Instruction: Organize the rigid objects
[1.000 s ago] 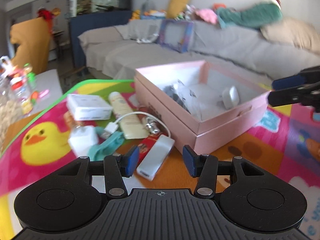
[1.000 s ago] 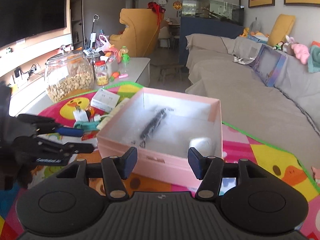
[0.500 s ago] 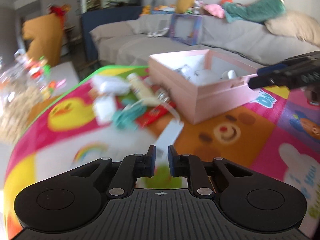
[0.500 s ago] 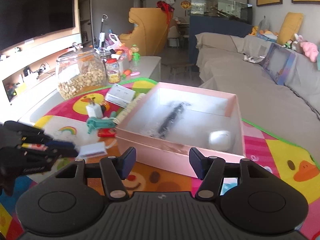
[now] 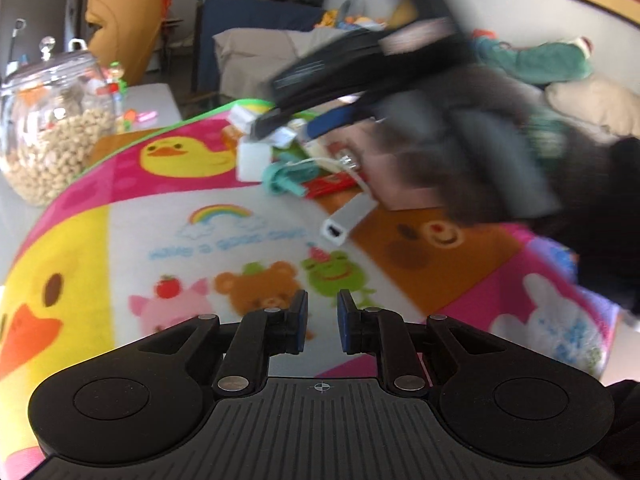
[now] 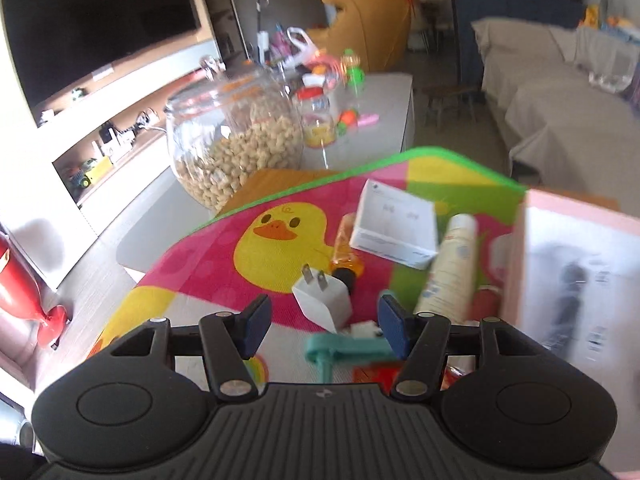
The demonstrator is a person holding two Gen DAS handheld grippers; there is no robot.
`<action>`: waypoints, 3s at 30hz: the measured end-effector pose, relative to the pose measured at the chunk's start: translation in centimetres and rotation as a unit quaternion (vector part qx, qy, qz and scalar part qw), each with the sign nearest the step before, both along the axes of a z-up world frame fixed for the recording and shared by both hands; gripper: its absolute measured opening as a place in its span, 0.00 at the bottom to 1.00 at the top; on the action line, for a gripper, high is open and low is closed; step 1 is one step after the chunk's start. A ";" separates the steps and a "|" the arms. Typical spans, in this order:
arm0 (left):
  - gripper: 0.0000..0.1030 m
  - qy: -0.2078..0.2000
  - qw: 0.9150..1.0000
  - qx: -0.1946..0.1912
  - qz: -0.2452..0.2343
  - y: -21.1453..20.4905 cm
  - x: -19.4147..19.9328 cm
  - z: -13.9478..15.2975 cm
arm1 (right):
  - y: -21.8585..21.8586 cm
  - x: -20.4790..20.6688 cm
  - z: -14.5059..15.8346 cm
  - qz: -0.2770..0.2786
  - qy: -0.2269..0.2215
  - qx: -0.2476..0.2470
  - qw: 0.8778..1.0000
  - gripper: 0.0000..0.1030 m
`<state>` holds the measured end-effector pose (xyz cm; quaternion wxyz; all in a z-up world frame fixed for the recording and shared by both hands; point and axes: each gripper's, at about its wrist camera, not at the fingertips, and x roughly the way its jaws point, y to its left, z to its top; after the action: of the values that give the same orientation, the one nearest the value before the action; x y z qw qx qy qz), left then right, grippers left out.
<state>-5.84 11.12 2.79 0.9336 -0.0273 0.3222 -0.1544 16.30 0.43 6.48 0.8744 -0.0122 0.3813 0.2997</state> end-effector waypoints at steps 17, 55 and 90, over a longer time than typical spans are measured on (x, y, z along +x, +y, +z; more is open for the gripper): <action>0.17 -0.018 0.999 -0.003 -0.029 -2.1 2.2 0.5 | -7.1 -8.0 4.8 0.033 -0.079 -0.012 0.996 0.36; 0.30 0.063 0.984 0.129 -0.105 -7.3 13.4 -0.1 | -16.6 -15.6 -4.7 -0.052 -0.082 -0.076 0.992 0.59; 0.24 -0.016 0.999 0.036 -0.030 -5.8 -2.6 -0.4 | -17.3 -17.5 -2.2 -0.057 -0.096 -0.066 0.992 0.32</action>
<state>-8.41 5.37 2.37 0.9340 0.0188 0.3133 -0.1706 -1.22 -16.86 4.27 0.9198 -0.0768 0.3148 0.2212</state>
